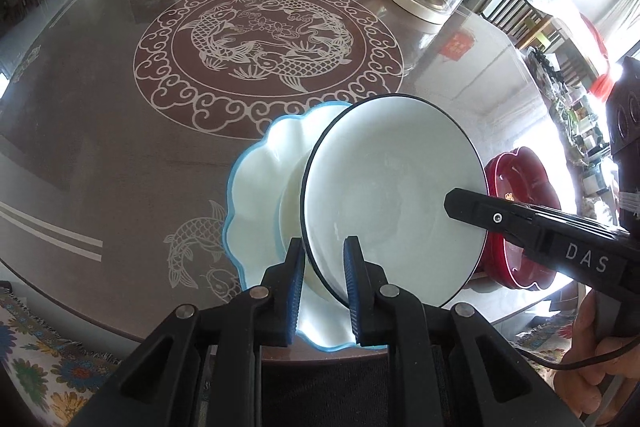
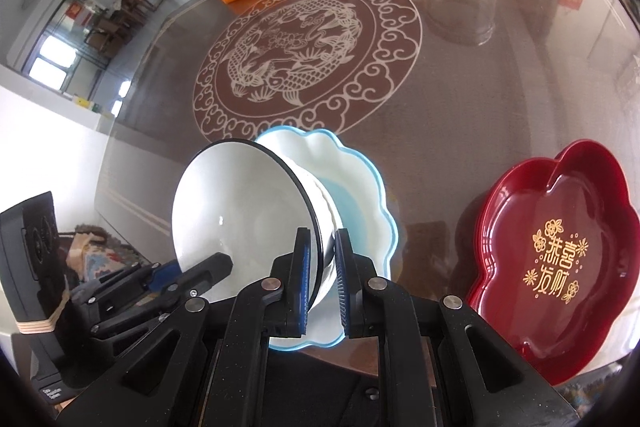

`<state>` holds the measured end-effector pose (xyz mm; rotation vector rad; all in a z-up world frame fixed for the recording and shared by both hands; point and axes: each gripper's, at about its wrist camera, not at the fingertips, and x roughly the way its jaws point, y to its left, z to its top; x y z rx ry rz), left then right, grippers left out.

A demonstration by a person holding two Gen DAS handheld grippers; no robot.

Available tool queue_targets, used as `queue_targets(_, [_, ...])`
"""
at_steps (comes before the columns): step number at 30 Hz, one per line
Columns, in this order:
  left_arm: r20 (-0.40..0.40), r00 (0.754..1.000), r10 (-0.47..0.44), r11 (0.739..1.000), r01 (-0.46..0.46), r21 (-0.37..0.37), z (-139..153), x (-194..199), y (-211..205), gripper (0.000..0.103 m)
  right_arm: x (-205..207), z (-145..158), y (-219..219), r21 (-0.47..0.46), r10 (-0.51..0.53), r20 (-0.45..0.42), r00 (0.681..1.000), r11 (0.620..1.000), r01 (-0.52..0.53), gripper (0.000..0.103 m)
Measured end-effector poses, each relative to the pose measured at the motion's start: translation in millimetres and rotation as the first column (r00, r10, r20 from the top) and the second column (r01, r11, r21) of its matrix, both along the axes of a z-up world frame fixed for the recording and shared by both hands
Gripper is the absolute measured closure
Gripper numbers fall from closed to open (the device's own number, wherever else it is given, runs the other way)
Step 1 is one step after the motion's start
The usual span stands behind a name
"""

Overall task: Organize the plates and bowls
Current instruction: 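Lower the black-rimmed bowl into the plain white bowl and open the left tool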

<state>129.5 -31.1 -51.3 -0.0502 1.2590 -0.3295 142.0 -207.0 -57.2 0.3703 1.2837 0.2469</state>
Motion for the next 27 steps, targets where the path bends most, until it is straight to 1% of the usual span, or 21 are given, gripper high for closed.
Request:
queue_targets(4, [0.041, 0.999, -0.020, 0.999, 0.018, 0.049, 1.0, -2.4, -5.0, 0.084, -3.2, -8.3, -0.2, 0.009, -0.006, -0.006, 1.000, 1.000, 0.006, 0.088])
queue_targets(7, [0.069, 0.996, -0.049, 0.993, 0.041, 0.113, 0.5, -4.2, -11.2, 0.083, -5.2, -6.7, 1.7, -0.009, 0.001, 0.018, 1.000, 1.000, -0.001, 0.089])
queue_targets(9, [0.082, 0.995, -0.059, 0.989, 0.046, 0.142, -0.8, -4.7, -13.4, 0.080, -6.5, -4.9, 5.2, -0.041, 0.015, 0.039, 0.999, 0.999, -0.013, 0.090])
queue_targets(13, [0.096, 0.993, -0.064, 0.988, 0.049, 0.146, -0.6, -3.9, -12.3, 0.080, -9.8, -2.4, 12.0, -0.096, 0.039, 0.072, 0.997, 0.995, -0.032, 0.091])
queue_targets(16, [0.119, 0.991, -0.066, 0.989, 0.049, 0.142, 5.1, -3.4, -10.5, 0.078, -10.4, -2.3, 12.0, -0.104, 0.045, 0.083, 0.996, 0.994, -0.036, 0.091])
queue_targets(18, [0.163, 0.985, -0.064, 0.991, 0.043, 0.130, 13.9, -4.2, -8.5, 0.074, -10.9, -2.4, 11.6, -0.101, 0.044, 0.095, 0.995, 0.994, -0.034, 0.091])
queue_targets(20, [0.200, 0.978, -0.055, 0.992, 0.032, 0.119, 23.8, -5.8, -3.9, 0.067, -11.9, -1.8, 10.2, -0.083, 0.039, 0.109, 0.993, 0.996, -0.030, 0.087])
queue_targets(21, [0.219, 0.975, -0.047, 0.994, 0.023, 0.110, 28.3, -6.8, -1.0, 0.057, -13.1, -0.7, 8.4, -0.072, 0.031, 0.117, 0.993, 0.997, -0.022, 0.086])
queue_targets(22, [0.244, 0.969, -0.037, 0.995, 0.013, 0.100, 33.1, -9.1, 2.2, 0.044, -14.7, 1.4, 6.3, -0.058, 0.018, 0.127, 0.992, 0.998, -0.011, 0.086])
queue_targets(23, [0.274, 0.961, -0.023, 0.995, -0.003, 0.097, 37.5, -12.0, 5.6, 0.037, -17.3, 4.9, 3.4, -0.036, 0.002, 0.141, 0.990, 0.999, 0.003, 0.081])
queue_targets(24, [0.308, 0.951, -0.007, 0.995, -0.025, 0.101, 41.3, -16.0, 9.3, 0.027, -20.1, 9.4, 0.1, -0.015, -0.015, 0.162, 0.987, 1.000, 0.017, 0.077])
queue_targets(25, [0.340, 0.940, 0.010, 0.993, -0.049, 0.107, 44.2, -20.2, 12.4, 0.022, -24.1, 15.5, -2.7, -0.002, -0.030, 0.191, 0.981, 1.000, 0.031, 0.063])
queue_targets(26, [0.366, 0.930, 0.024, 0.991, -0.069, 0.112, 46.4, -24.1, 15.7, 0.021, -29.5, 22.4, -4.9, -0.003, -0.045, 0.226, 0.973, 0.999, 0.047, 0.052])
queue_targets(27, [0.384, 0.923, 0.031, 0.990, -0.082, 0.116, 47.6, -27.5, 18.3, 0.021, -36.0, 29.9, -6.4, -0.017, -0.056, 0.268, 0.962, 0.998, 0.063, 0.048])
